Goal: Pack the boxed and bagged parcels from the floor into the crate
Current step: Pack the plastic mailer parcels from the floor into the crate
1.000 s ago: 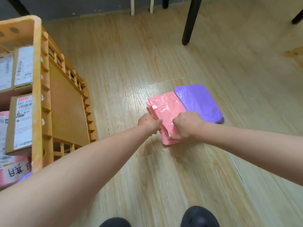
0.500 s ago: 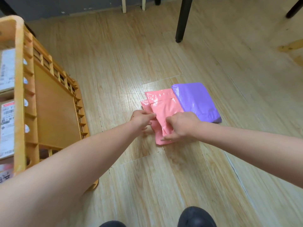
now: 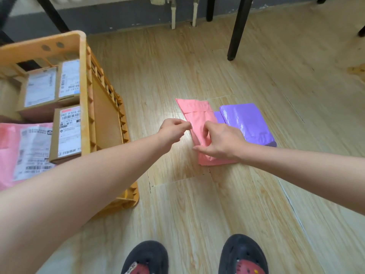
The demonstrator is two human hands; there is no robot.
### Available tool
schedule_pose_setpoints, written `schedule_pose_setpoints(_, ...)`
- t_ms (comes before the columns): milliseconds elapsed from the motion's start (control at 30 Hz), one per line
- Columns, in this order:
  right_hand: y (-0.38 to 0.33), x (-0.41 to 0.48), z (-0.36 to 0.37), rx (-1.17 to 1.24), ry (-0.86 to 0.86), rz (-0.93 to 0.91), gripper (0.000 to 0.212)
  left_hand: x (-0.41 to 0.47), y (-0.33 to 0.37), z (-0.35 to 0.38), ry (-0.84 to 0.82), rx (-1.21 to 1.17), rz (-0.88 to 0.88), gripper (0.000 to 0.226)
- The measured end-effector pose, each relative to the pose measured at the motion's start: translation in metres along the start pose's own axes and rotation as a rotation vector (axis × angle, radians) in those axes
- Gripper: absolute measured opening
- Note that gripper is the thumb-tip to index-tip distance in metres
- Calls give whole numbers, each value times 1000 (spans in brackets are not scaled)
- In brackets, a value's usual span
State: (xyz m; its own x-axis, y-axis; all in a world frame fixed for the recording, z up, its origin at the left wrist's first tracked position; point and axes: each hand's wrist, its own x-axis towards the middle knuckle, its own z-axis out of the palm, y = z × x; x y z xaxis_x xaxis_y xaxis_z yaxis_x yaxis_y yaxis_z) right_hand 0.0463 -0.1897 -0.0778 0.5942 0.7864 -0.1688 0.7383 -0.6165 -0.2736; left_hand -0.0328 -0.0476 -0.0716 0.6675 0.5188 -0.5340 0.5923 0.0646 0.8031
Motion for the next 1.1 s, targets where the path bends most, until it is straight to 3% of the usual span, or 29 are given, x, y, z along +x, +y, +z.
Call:
schedule_pose_setpoints(233, -37, -3, -28, 141, 58, 44, 43, -43, 27, -25, 54, 3, 145, 6)
schedule_pose_setpoints(667, -146, -1, -146, 428, 280, 82, 12, -139, 114, -124, 425, -38, 487, 9)
schedule_pose_setpoints(767, -162, 3, -161, 557, 313, 98, 11, -138, 112, -162, 625, -86, 437, 14)
schedule_pose_setpoints(833, -176, 7, -169, 656, 311, 93, 13, -136, 97, -187, 685, -25, 314, 30)
schedule_pose_setpoints(900, -194, 12, -171, 746, 281, 76, 16, -139, 75, -208, 619, 45, 147, 51)
schedule_pose_setpoints(1000, -228, 21, -164, 866, 194, 69, 19, -155, 48, -239, 420, -32, -42, 78)
schedule_pose_setpoints(1100, -268, 27, -150, 943, 115, 68, 22, -176, 30, -271, 317, -105, -98, 68)
